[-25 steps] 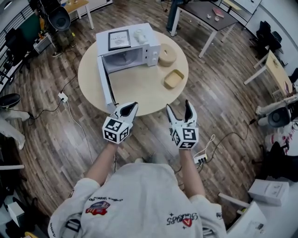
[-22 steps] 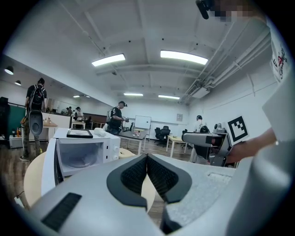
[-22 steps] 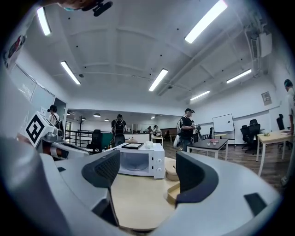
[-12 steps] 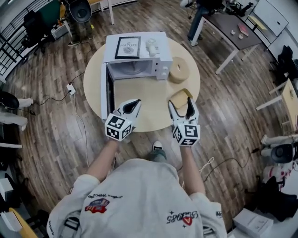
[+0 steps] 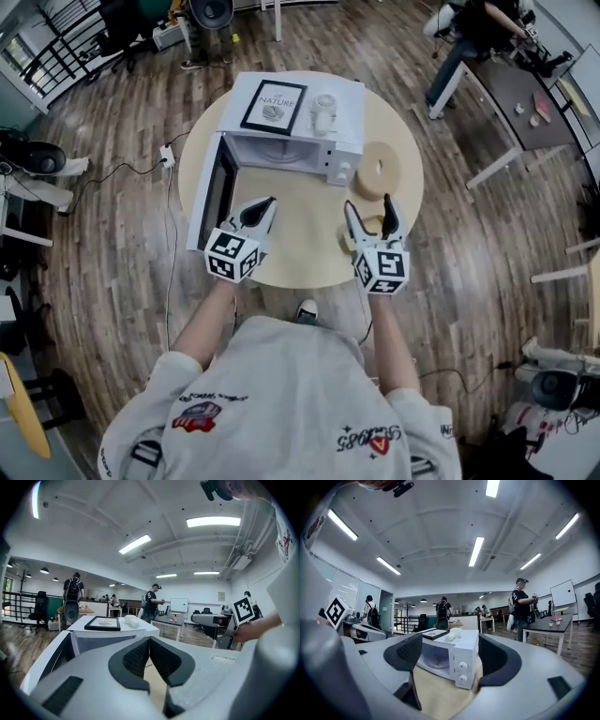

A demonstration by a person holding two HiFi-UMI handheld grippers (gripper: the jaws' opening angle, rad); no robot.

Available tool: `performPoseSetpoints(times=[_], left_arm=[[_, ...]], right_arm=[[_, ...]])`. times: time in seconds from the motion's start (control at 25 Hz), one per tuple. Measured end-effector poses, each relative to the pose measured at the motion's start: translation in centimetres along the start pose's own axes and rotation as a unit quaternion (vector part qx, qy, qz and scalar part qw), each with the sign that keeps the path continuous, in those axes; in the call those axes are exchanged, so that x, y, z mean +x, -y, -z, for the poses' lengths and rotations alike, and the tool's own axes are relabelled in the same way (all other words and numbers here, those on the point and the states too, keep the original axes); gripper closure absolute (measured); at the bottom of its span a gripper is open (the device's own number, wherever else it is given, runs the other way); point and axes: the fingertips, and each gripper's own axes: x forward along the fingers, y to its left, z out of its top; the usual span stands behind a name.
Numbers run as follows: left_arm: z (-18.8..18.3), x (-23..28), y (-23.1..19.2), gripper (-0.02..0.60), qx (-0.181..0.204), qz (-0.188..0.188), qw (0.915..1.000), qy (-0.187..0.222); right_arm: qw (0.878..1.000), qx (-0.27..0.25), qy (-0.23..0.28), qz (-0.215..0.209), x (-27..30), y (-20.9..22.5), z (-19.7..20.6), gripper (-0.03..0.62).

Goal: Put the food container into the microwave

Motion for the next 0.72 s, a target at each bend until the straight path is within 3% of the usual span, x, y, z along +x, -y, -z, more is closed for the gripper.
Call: performPoseSetpoints(times=[0.36,0.72], left_arm=[[0.4,-0.1,-2.3,0.577,-0.012,-0.068,0.9976,-0.005],[1.3,-1.1,-4.5,0.577,-0.023,-0.086,0.996,-0.009]], right_arm=[[0.999,0.018,-0.024,-0.032,3.4,1.9,2.5,0.24],[0.998,0.016,-0.045,-0.034,4.7,1.4,4.1,0.244]])
